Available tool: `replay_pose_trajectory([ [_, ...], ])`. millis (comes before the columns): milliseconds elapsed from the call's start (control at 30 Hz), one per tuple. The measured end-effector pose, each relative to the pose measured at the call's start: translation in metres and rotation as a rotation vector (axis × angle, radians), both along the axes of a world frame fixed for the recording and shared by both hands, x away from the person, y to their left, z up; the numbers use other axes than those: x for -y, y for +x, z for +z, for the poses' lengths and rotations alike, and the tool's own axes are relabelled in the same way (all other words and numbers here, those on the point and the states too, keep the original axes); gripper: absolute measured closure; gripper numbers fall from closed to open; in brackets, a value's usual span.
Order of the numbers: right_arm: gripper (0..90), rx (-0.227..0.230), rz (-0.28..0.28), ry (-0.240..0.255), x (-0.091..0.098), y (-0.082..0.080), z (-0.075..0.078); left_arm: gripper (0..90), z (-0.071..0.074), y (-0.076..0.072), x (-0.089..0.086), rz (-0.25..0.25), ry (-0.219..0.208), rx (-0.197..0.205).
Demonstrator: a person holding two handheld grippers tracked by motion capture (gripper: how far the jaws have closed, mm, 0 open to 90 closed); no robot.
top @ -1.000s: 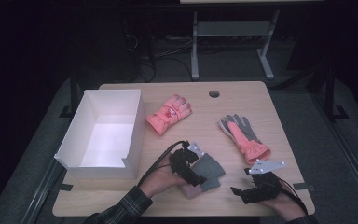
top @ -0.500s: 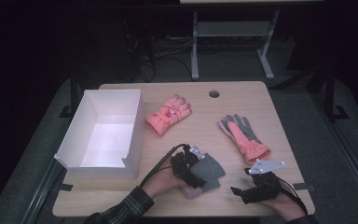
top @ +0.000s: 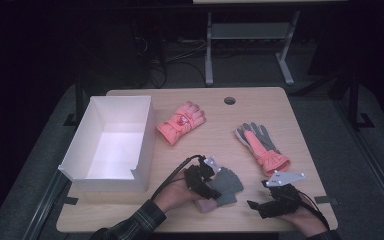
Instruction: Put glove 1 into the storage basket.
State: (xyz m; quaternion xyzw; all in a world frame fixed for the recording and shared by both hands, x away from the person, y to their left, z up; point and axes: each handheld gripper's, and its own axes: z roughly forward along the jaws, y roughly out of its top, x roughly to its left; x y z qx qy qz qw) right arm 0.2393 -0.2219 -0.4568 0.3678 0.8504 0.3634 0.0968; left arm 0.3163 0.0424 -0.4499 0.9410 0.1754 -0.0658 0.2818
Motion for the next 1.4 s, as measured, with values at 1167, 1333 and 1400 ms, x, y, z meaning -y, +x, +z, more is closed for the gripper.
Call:
replay_pose_trajectory([
  [1167, 12.3, 0.008, 0.010, 0.013, 0.000, -0.001, -0.001, 65.3, 0.064, 0.015, -0.032, 0.097, -0.108, -0.003],
  [1333, 12.3, -0.006, 0.003, 0.008, -0.001, -0.002, -0.002, 65.3, 0.079, 0.018, -0.040, 0.127, -0.115, 0.018],
  [1400, 12.4, 0.005, 0.006, 0.013, 0.001, -0.001, -0.001, 65.3, 0.084, 0.020, -0.043, 0.137, -0.114, 0.023],
])
